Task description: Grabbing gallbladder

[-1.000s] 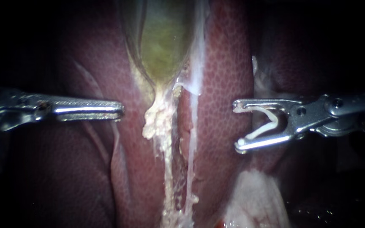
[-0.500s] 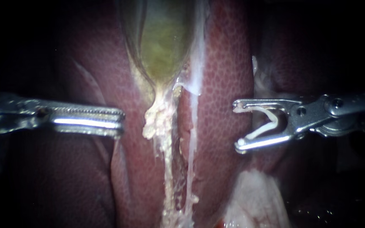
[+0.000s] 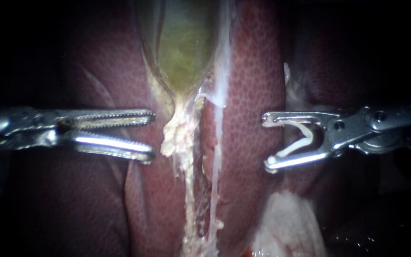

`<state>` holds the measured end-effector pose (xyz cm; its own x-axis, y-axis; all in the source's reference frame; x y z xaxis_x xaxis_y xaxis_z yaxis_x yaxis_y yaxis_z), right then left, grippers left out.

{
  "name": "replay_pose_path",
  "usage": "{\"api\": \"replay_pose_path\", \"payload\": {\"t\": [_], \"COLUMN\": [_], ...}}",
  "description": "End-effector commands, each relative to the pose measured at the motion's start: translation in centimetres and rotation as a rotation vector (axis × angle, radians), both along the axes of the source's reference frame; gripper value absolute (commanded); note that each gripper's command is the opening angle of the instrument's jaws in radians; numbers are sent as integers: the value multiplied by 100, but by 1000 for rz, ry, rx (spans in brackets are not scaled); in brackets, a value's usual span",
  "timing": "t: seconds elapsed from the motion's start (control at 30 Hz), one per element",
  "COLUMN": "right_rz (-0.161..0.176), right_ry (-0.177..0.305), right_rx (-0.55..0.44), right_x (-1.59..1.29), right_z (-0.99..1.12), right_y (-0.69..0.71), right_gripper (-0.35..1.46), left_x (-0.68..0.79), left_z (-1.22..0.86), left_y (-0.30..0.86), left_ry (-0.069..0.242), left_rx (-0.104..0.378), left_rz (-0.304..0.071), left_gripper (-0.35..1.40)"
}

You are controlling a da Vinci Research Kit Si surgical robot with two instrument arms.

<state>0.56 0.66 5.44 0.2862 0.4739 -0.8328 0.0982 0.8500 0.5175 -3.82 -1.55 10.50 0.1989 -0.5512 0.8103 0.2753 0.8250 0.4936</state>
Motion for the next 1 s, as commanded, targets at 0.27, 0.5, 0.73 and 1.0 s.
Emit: {"api": "replay_pose_path", "payload": {"t": [0.27, 0.5, 0.73, 1.0], "right_rz": [0, 0, 0, 1], "right_ry": [0, 0, 0, -1], "right_rx": [0, 0, 0, 0], "right_x": [1, 1, 2, 2], "right_z": [0, 0, 0, 0], "right_y": [0, 0, 0, 0], "right_gripper": [59, 59, 59, 59], "left_x": [-13, -21, -26, -21], "left_z": [26, 32, 38, 47], "left_y": [-4, -3, -3, -7], "left_ry": [4, 1, 7, 69], "left_rx": [15, 41, 74, 134], "left_rz": [-15, -26, -56, -40], "left_gripper": [36, 39, 36, -35]}}
